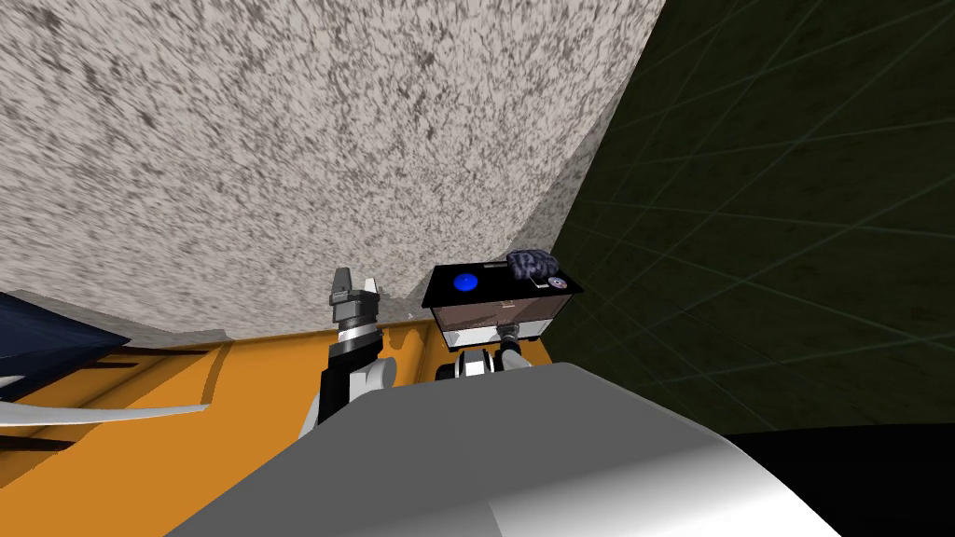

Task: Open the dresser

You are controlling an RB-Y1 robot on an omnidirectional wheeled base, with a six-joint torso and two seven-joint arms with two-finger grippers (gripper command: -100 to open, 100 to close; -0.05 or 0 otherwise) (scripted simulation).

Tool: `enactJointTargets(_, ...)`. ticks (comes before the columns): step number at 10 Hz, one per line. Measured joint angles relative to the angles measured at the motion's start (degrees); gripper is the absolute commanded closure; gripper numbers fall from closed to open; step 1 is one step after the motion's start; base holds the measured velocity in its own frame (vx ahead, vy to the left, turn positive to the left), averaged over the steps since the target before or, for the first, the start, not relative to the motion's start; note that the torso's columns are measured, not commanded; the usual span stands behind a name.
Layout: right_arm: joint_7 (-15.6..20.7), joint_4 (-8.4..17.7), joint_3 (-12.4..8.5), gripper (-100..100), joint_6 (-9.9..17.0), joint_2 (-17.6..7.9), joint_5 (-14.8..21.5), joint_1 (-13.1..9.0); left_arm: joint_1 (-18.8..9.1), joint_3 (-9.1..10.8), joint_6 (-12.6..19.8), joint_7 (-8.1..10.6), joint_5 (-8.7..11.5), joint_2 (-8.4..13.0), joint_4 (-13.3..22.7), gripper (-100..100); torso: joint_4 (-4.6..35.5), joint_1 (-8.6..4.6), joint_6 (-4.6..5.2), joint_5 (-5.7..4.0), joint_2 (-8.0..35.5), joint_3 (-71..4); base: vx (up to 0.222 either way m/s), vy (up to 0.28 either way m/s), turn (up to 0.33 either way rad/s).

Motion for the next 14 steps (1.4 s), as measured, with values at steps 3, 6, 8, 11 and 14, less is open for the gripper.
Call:
enactJointTargets(3,0.2,5.5,2.1,-100,3.9,-0.1,3.8,-0.4,0.0,0.00,0.0,0.00,0.0,0.0,0.0,0,0.8,0.02,0.25,0.49,0.0,0.0,0.005,0.004,0.049)
enactJointTargets(6,0.6,10.4,4.6,-100,8.4,-0.2,8.3,-2.3,0.0,0.00,0.0,0.00,0.0,0.0,0.0,0,0.9,0.04,0.24,0.52,0.0,0.0,0.006,0.007,0.032)
enactJointTargets(8,0.4,13.0,5.4,-100,10.7,-0.3,10.3,-2.6,0.0,0.00,0.0,0.00,0.0,0.0,0.0,0,0.9,0.00,0.26,0.51,0.0,0.0,0.001,0.002,0.026)
enactJointTargets(11,0.5,18.0,7.5,-100,14.6,-0.2,14.5,-4.8,0.0,0.00,0.0,0.00,0.0,0.0,0.0,0,0.9,0.03,0.25,0.52,0.0,0.0,0.005,0.005,0.035)
enactJointTargets(14,0.4,22.9,9.4,-100,18.6,-0.4,18.5,-6.1,0.0,0.00,0.0,0.00,0.0,0.0,0.0,0,0.9,0.01,0.26,0.51,0.0,0.0,0.005,0.006,0.038)
